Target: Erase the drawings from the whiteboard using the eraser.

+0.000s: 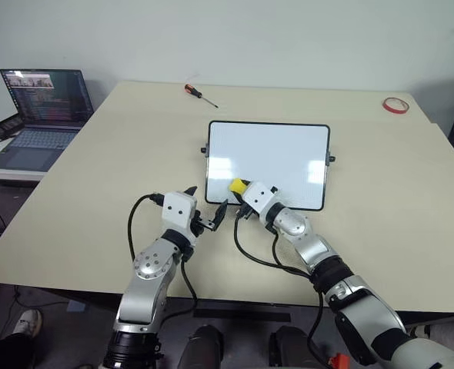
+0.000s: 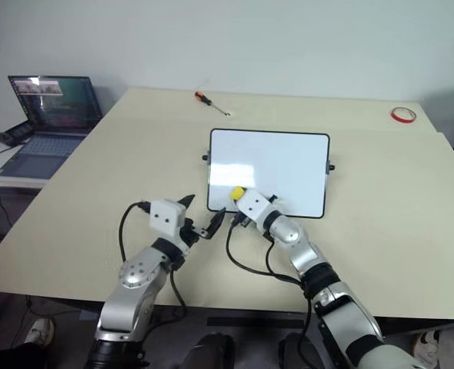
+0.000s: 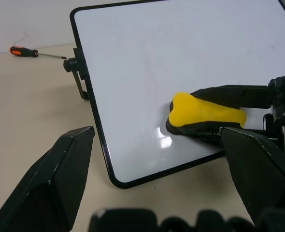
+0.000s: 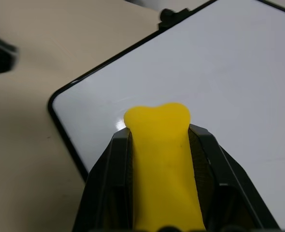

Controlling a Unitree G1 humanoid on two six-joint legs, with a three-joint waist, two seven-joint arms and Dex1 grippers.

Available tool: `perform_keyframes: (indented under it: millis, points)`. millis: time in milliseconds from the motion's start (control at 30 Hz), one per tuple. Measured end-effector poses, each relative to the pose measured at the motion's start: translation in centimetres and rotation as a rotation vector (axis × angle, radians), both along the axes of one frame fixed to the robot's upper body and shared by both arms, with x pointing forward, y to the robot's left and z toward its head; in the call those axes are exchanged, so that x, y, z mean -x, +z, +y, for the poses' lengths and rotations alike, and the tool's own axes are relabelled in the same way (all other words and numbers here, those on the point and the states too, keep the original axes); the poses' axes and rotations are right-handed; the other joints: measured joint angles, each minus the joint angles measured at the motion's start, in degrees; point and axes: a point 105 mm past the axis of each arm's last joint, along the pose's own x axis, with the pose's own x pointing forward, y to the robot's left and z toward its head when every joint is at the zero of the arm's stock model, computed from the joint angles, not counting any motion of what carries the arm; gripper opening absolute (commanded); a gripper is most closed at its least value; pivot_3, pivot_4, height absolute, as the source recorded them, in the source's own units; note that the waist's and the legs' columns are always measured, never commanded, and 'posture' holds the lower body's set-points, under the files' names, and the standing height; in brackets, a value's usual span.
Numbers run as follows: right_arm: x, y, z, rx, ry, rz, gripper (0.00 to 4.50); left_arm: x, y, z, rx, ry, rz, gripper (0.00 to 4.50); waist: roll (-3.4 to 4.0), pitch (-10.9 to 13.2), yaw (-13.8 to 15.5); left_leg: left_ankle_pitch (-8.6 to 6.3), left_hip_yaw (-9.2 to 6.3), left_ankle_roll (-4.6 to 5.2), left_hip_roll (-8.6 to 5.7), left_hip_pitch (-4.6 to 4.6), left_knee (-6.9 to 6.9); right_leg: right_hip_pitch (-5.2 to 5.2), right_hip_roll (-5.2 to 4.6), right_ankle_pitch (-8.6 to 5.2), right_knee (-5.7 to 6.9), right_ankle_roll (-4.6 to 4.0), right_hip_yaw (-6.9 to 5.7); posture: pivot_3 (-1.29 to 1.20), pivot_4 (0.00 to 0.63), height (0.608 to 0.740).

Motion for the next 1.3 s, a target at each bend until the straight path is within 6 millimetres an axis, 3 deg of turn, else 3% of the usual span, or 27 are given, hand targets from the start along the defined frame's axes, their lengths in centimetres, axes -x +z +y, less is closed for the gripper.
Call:
perform_keyframes:
  millis: [233, 367, 600, 767, 1000, 1067, 1167, 1300]
  points:
    - [-1.0, 1.3, -1.4, 0.016, -0.064, -0.054, 1.23, 0.0, -0.1, -0.1, -0.005, -0.011, 0.004, 4.5, 0.01, 0.01, 0.4, 0.0, -0.02, 0.0, 0.0, 0.16, -0.04, 0.15, -0.02, -0.1, -0.05, 0.03, -0.01, 0.0, 0.15, 0.74]
    - [-0.3, 1.0, -3.9, 0.054, -0.078, -0.079, 1.23, -0.1, 0.0, 0.0, -0.013, -0.01, 0.008, 4.5, 0.0, 0.01, 1.11, 0.0, -0.05, 0.0, -0.08, 0.12, -0.04, 0.16, -0.1, -0.11, -0.13, 0.06, -0.02, 0.0, 0.15, 0.74]
    - [1.3, 0.6, -5.7, -0.009, -0.084, -0.032, 1.23, -0.2, 0.6, -0.8, -0.005, -0.053, -0.009, 4.5, 0.01, 0.05, 0.91, -0.01, 0.02, -0.01, -0.01, 0.07, -0.13, 0.07, -0.07, -0.2, -0.14, 0.13, 0.01, 0.0, 0.15, 0.74]
    - [1.9, 2.0, -6.9, -0.079, -0.125, 0.02, 1.23, -0.2, 1.7, -2.1, 0.01, -0.156, -0.036, 4.5, 0.03, 0.11, 0.78, -0.01, 0.03, -0.01, -0.02, -0.66, -0.11, -0.6, -0.04, -0.05, -0.12, -0.05, 0.01, 0.0, 0.15, 0.74]
    - [4.4, 5.8, -10.2, -0.153, -0.253, 0.05, 1.23, -0.3, 2.3, -3.2, -0.11, -0.386, -0.085, 4.5, 0.05, 0.14, 0.67, -0.03, 0.1, -0.06, 0.05, -0.93, -0.36, -1.05, 0.0, -0.09, -0.1, -0.12, 0.01, 0.0, 0.15, 0.74]
    - [5.8, 6.5, -12.5, -0.179, -0.357, 0.072, 1.23, -0.8, 3.4, -4.6, -0.116, -0.514, -0.12, 4.5, 0.04, 0.16, 1.19, -0.03, 0.1, -0.06, -0.01, -1.0, -0.38, -1.04, -0.01, -0.12, -0.16, -0.1, -0.12, 0.0, 0.15, 0.74]
    - [7.1, 6.1, -15.1, -0.195, -0.486, 0.132, 1.23, -0.5, 5.1, -6.3, -0.11, -0.666, -0.178, 4.5, -0.01, 0.2, 0.89, -0.04, 0.2, -0.05, -0.05, -0.98, -0.4, -1.06, -0.06, -0.13, -0.2, -0.05, -0.1, 0.0, 0.15, 0.74]
    - [8.8, 4.8, -18.7, -0.219, -0.676, 0.229, 1.23, 0.9, 4.3, -8.7, -0.164, -0.911, -0.162, 4.5, 0.0, 0.21, 0.17, -0.04, 0.37, -0.05, -0.02, -0.82, -0.64, -1.08, -0.02, -0.15, -0.18, -0.07, 0.0, 0.0, 0.15, 0.74]
